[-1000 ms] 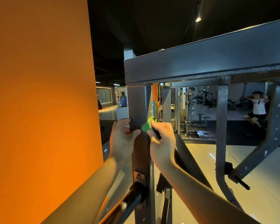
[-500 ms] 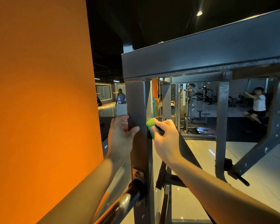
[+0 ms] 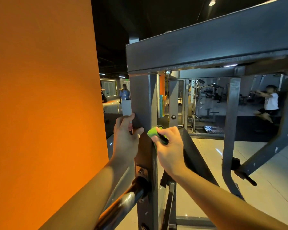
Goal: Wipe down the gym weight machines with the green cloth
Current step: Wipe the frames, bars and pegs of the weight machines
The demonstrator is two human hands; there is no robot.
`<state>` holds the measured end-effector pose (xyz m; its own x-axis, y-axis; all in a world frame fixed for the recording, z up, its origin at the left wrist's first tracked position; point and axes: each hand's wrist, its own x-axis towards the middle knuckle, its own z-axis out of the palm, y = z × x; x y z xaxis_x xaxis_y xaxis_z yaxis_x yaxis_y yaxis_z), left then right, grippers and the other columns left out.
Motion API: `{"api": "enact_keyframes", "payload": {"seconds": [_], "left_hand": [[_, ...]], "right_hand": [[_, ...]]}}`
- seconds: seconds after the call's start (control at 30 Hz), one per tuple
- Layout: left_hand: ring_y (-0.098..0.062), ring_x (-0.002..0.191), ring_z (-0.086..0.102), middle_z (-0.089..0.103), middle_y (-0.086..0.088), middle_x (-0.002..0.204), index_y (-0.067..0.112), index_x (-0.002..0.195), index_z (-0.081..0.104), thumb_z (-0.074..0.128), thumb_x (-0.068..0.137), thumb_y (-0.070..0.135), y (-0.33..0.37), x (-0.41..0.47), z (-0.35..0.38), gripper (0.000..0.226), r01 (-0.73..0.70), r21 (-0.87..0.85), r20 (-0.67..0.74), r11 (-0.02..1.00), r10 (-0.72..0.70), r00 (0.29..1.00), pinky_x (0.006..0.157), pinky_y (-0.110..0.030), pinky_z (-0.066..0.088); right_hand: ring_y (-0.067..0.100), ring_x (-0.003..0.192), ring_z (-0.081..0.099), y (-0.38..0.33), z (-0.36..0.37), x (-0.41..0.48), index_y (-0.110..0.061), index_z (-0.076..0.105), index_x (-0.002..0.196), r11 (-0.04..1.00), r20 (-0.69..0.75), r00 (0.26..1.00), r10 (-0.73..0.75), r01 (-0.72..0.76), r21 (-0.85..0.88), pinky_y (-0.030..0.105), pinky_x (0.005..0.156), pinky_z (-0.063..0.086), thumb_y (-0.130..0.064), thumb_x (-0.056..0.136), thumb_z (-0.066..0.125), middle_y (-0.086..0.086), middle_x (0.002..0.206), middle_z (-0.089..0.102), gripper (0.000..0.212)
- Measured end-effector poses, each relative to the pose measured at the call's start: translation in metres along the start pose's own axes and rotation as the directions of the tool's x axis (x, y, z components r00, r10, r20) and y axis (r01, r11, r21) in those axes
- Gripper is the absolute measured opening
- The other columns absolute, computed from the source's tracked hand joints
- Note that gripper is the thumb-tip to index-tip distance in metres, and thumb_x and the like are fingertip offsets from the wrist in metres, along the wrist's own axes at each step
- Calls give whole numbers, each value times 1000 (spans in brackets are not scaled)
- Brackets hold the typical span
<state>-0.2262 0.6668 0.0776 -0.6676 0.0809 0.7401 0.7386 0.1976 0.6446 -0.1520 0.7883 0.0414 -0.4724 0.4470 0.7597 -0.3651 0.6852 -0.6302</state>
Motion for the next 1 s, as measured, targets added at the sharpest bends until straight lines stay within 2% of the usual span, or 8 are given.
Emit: {"api": "enact_keyframes", "payload": {"seconds": [0.2, 0.37, 0.53, 0.67, 0.77, 0.83, 0.9, 1.0], "left_hand": [[-8, 118, 51, 45, 11, 131, 22, 139, 56, 78, 88, 16, -3, -14, 7, 56, 31, 22, 22, 999, -31, 999, 103, -27, 48], [-13, 119, 54, 45, 8, 131, 23, 136, 57, 76, 89, 9, -13, -42, 12, 53, 112, 14, 21, 994, -112, 993, 103, -35, 51], [-14, 120, 57, 48, 1, 134, 20, 132, 58, 73, 90, 5, -21, -72, 18, 47, 167, 47, -11, 985, -167, 986, 95, -42, 58], [-11, 106, 64, 50, 0, 130, 18, 129, 57, 63, 94, -3, -22, -79, 21, 42, 246, 100, 4, 964, -247, 969, 74, -39, 64], [-4, 111, 60, 51, 7, 126, 16, 130, 57, 69, 95, 12, -24, -83, 25, 36, 231, 172, -11, 958, -233, 972, 82, -24, 59], [10, 100, 59, 53, 7, 121, 14, 127, 57, 68, 96, 7, -23, -87, 27, 34, 246, 135, 0, 960, -248, 969, 71, -13, 55], [8, 101, 60, 53, 1, 124, 13, 127, 57, 70, 93, 3, -26, -87, 28, 38, 234, 99, -25, 967, -233, 972, 70, -15, 57], [-9, 112, 60, 54, 0, 126, 16, 129, 57, 75, 91, 14, -28, -87, 28, 42, 246, 124, -56, 961, -241, 969, 83, -27, 61]], "right_hand": [[14, 122, 52, -29, -8, 71, -17, 70, 107, 983, -76, 983, -167, 172, 66, 25, 107, 45, -11, 91, 74, -1, 125, 56, 18], [13, 107, 56, -19, -5, 55, -11, 70, 109, 966, -48, 969, -243, 246, 80, 18, 94, 49, -4, 92, 72, 1, 112, 58, 18], [5, 100, 56, 23, -6, -17, -14, 73, 104, 992, 102, 994, -42, 29, 125, 12, 82, 48, -15, 92, 75, -10, 103, 53, 12], [-1, 98, 54, 3, -12, 22, -18, 75, 105, 982, 106, 994, -11, -10, 190, 3, 82, 40, -22, 92, 75, -9, 100, 58, 13], [3, 99, 57, -13, -11, 51, -19, 71, 103, 951, 58, 998, 22, -39, 308, 3, 81, 43, -20, 92, 74, -7, 103, 60, 11], [6, 96, 58, -5, -8, 38, -19, 70, 97, 953, 25, 1000, -4, -4, 302, 8, 79, 45, -17, 92, 75, -5, 99, 60, 7], [7, 93, 57, 21, -2, 2, -15, 69, 90, 965, 34, 999, 11, -20, 263, 14, 80, 46, -16, 92, 75, -4, 95, 58, 6], [4, 94, 58, 52, 1, -45, -18, 70, 88, 968, 153, 977, 145, -172, 181, 21, 83, 54, -19, 92, 74, -7, 95, 57, 7]]}}
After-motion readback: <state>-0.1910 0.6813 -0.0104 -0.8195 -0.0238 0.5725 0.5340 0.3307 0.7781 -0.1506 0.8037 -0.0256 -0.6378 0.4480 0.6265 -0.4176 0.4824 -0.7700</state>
